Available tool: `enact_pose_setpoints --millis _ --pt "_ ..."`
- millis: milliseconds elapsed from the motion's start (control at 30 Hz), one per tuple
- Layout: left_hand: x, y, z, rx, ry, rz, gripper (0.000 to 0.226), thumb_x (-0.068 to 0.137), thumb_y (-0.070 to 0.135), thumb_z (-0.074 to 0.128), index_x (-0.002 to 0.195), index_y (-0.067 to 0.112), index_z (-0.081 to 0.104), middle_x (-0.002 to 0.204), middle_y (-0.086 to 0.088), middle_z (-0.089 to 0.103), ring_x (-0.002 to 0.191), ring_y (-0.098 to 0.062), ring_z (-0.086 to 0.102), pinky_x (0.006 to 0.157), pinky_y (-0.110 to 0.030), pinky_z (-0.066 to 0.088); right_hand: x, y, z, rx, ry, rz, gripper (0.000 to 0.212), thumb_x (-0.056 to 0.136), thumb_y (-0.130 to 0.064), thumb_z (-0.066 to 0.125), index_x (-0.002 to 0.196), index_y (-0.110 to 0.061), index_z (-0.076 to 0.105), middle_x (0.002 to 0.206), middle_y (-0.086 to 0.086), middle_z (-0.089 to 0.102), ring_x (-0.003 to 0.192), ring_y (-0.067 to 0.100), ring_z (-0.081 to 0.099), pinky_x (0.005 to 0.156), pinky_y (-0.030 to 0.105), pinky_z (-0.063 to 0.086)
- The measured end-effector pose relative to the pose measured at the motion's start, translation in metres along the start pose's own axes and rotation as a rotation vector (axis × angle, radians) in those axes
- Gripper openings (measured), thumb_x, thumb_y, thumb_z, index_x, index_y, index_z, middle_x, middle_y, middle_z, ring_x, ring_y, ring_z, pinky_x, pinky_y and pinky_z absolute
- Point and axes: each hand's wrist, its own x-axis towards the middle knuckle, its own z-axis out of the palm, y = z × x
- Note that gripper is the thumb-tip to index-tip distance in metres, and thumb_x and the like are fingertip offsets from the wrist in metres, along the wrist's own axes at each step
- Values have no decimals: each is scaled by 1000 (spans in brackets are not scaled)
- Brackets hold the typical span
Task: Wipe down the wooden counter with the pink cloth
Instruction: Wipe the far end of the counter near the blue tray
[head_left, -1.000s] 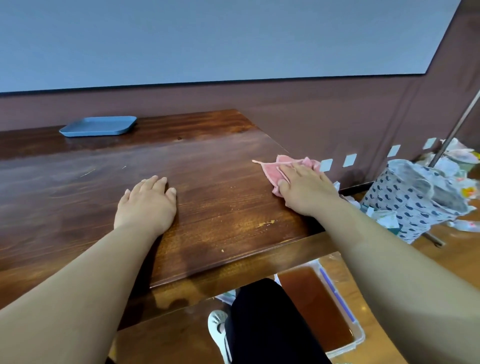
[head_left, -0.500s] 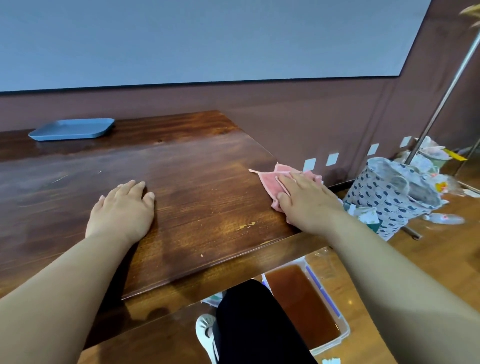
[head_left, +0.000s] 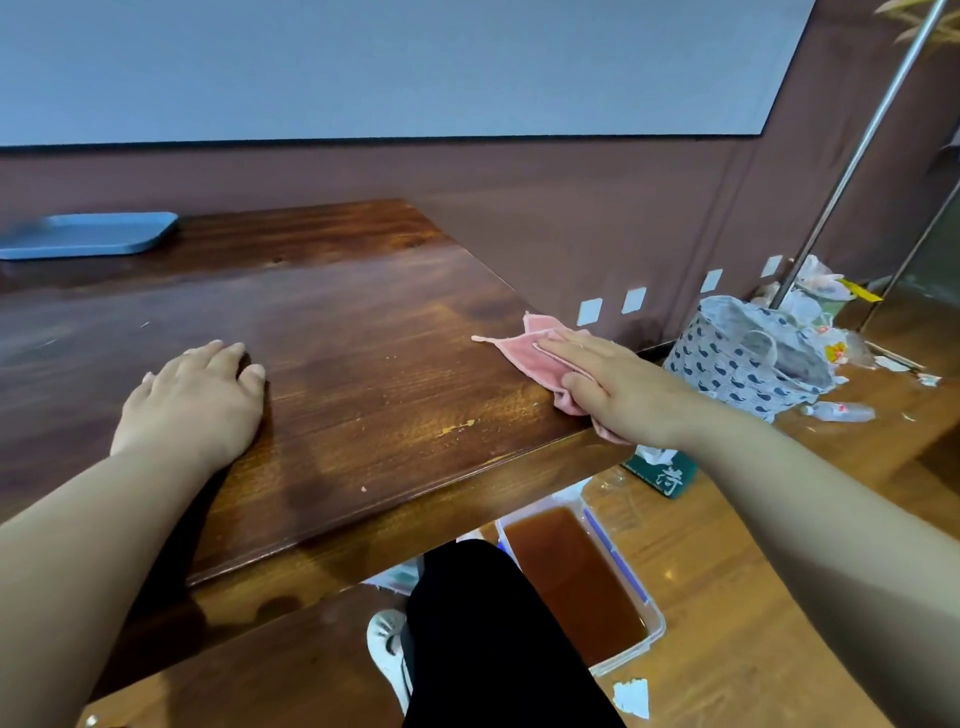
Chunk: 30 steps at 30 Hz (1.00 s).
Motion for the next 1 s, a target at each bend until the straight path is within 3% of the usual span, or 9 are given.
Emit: enact_pose_setpoints --millis 67,133,267,367,433,567,767,867,1000 --pt "0 2 -1 4 1 3 55 100 47 25 148 22 35 159 1 24 146 -23 18 118 -47 13 7 -6 -1 -86 7 80 47 108 -27 31 155 -30 34 163 -10 24 119 -4 44 114 41 29" --pt "0 3 -3 3 0 3 55 100 47 25 148 22 35 159 1 24 146 -22 18 118 -47 13 15 -26 11 -252 51 173 41 106 -28 31 145 -22 42 159 -3 30 143 22 28 119 47 19" --pt "-5 3 -4 -11 5 -1 55 101 46 25 149 21 35 159 1 25 146 -22 18 118 -46 12 7 -52 45 -294 187 6 49 103 -32 31 150 -21 38 160 -3 32 149 17 21 122 45 14" --pt "-7 4 -6 -7 2 2 54 101 45 25 148 22 36 159 1 25 146 -23 19 118 -45 12 6 -32 28 -309 55 -136 50 106 -27 35 155 -18 36 166 -1 24 153 13 14 122 34 0" --pt "-7 5 -6 -1 9 3 53 101 44 26 148 22 36 158 0 26 145 -23 20 118 -45 13 17 -25 16 -234 5 -31 51 107 -31 30 158 -27 30 166 -6 21 152 10 13 119 29 4" --pt "-7 8 -9 1 5 4 53 101 43 25 148 21 36 158 0 26 145 -24 21 118 -46 14 34 -50 18 -254 67 119 42 104 -36 26 143 -32 42 155 -7 34 140 21 26 115 46 21" --pt "-9 6 -6 -1 4 -22 54 101 43 23 149 22 34 159 2 23 146 -20 17 119 -43 11 -3 -70 45 -256 87 -57 57 100 -47 14 154 -41 29 163 -17 24 151 5 12 122 47 12" --pt "-10 9 -8 4 -1 -18 53 102 42 23 150 22 33 159 2 22 146 -20 17 119 -42 10 27 -71 33 -212 -12 1 50 105 -43 20 154 -41 28 164 -14 22 151 9 14 122 48 11" --pt "-11 10 -11 -3 -5 -34 53 102 42 22 151 23 31 160 3 21 147 -19 15 119 -42 10 39 -86 37 -248 53 65 48 105 -40 22 150 -36 35 161 -9 29 149 14 20 121 50 14"
